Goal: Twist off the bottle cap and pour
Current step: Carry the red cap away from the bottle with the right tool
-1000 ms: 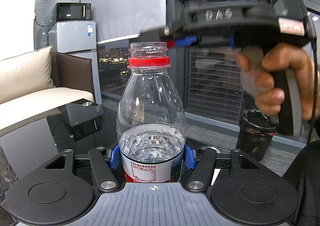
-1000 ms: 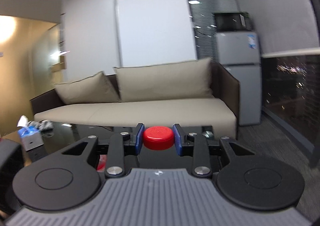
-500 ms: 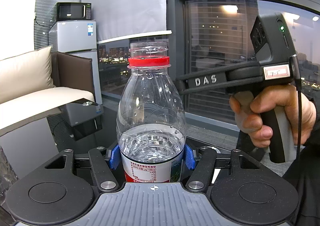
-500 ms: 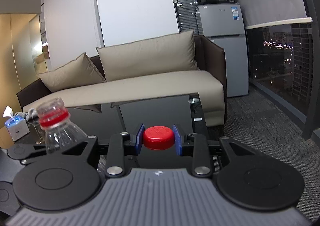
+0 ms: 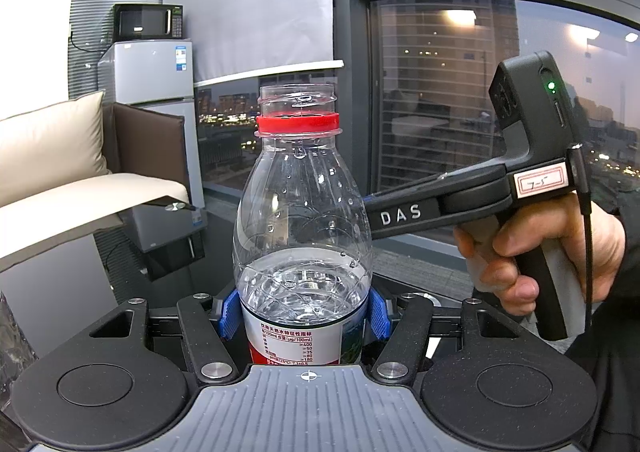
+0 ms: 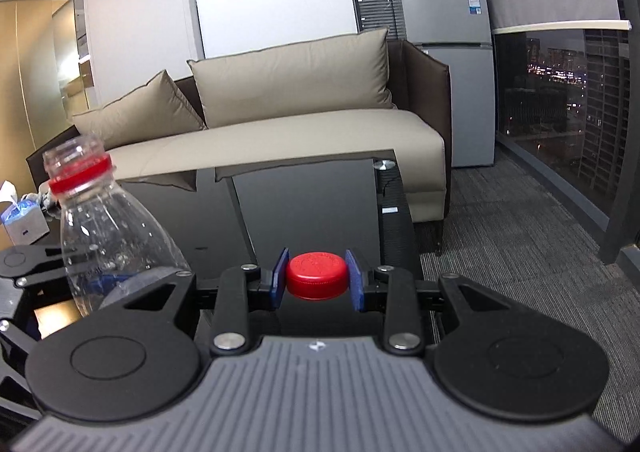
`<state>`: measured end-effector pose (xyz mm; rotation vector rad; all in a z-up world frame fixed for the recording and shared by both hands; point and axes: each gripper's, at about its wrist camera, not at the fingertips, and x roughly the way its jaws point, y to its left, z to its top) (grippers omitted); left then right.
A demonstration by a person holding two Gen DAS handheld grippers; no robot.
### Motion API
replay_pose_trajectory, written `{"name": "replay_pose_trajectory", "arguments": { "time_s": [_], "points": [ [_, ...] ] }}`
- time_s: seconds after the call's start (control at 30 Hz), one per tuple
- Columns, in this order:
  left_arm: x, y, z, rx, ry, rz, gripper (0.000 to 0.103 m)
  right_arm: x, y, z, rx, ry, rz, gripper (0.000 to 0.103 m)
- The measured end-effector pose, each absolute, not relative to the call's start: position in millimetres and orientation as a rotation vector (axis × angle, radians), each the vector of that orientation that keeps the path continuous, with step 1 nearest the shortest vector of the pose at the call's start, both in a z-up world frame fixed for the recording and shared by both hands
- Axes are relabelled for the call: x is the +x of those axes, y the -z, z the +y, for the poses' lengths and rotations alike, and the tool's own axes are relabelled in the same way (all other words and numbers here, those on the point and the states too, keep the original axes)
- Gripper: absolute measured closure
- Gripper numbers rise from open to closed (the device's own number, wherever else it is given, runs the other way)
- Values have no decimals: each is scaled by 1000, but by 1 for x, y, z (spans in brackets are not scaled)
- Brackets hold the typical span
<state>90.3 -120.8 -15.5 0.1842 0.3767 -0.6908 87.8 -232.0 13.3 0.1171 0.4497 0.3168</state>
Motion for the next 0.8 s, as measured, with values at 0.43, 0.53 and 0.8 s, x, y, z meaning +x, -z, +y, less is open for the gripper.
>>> {"name": "replay_pose_trajectory", "arguments": {
  "time_s": [0.43,0.53,0.8],
  "points": [
    [85,17,-119,183,691,377,47,95,-2,-231,99,-318,505,70],
    [85,17,-117,182,691,377,47,96,0,-230,97,-321,513,70],
    [82,16,-116,182,691,378,47,99,4,-233,111,-314,553,70]
  ]
}}
